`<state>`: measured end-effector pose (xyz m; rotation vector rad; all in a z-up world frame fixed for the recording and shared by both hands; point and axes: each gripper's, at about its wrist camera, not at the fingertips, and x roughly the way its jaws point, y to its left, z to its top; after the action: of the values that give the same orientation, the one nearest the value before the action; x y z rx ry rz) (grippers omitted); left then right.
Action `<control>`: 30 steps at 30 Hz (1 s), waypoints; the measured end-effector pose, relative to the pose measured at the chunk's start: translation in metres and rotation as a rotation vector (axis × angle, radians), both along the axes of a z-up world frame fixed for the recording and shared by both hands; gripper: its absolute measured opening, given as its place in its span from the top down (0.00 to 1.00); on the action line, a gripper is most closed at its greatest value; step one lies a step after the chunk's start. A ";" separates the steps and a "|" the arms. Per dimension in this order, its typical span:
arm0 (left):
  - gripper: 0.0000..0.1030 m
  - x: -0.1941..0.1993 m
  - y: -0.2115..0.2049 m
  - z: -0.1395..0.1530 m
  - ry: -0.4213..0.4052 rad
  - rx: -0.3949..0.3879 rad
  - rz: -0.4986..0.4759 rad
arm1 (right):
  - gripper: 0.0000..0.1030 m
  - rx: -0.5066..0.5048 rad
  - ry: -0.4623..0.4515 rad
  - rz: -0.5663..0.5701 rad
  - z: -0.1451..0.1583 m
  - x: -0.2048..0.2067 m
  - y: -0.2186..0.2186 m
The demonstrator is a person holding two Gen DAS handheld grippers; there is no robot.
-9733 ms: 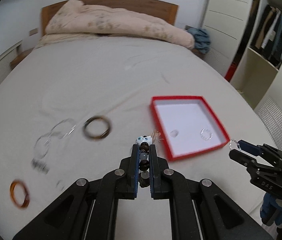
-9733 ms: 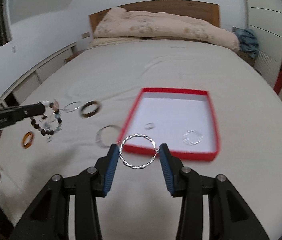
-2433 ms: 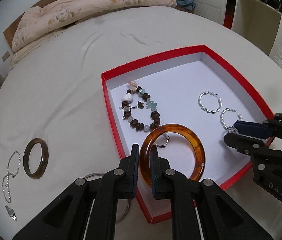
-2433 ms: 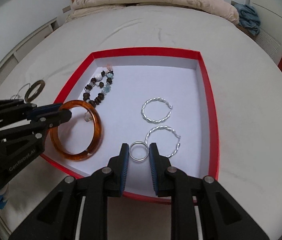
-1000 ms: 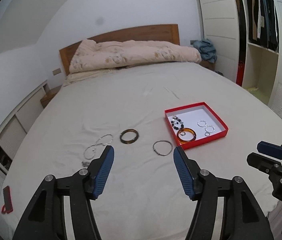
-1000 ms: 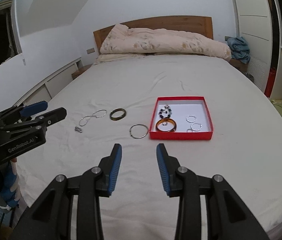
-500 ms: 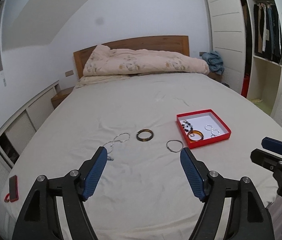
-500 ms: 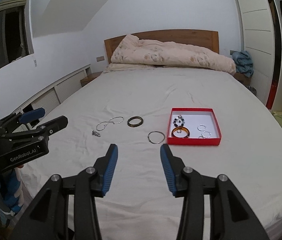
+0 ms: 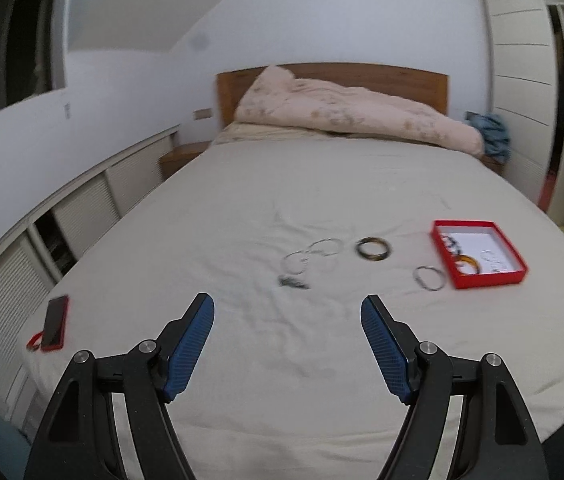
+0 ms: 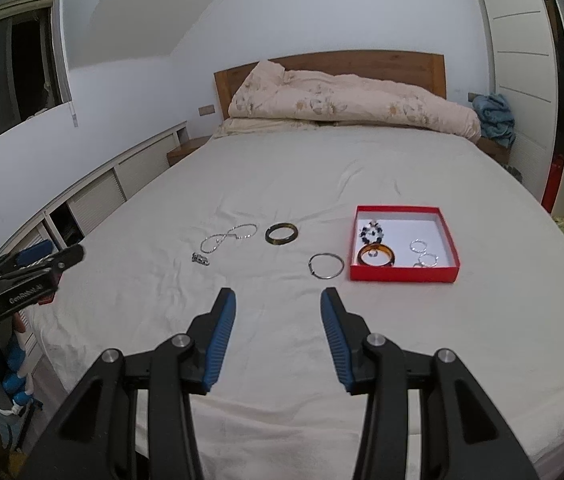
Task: Organize jewelry
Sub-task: 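Withdraw both tools from the box and move back over the bed, then lower the left tool to the watch while the right tool approaches the silver cuff bangle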
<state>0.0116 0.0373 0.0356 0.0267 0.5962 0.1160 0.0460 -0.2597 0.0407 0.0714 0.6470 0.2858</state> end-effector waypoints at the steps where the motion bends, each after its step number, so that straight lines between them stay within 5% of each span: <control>1: 0.27 0.001 0.008 -0.004 0.009 -0.009 0.014 | 0.59 0.003 0.008 0.004 -0.004 0.004 0.001; 8: 0.27 0.017 0.052 -0.034 0.097 -0.075 0.095 | 0.59 0.022 0.076 0.019 -0.033 0.030 0.004; 16: 0.27 0.063 0.054 -0.070 0.191 -0.087 0.090 | 0.59 0.021 0.172 0.048 -0.074 0.081 0.012; 30: 0.36 0.204 0.048 -0.134 0.319 -0.199 0.042 | 0.59 -0.006 0.258 0.084 -0.127 0.193 0.017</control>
<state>0.2157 0.0852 -0.0980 -0.1629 0.9254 0.0938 0.2392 -0.2425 -0.0862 0.0763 0.9088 0.3588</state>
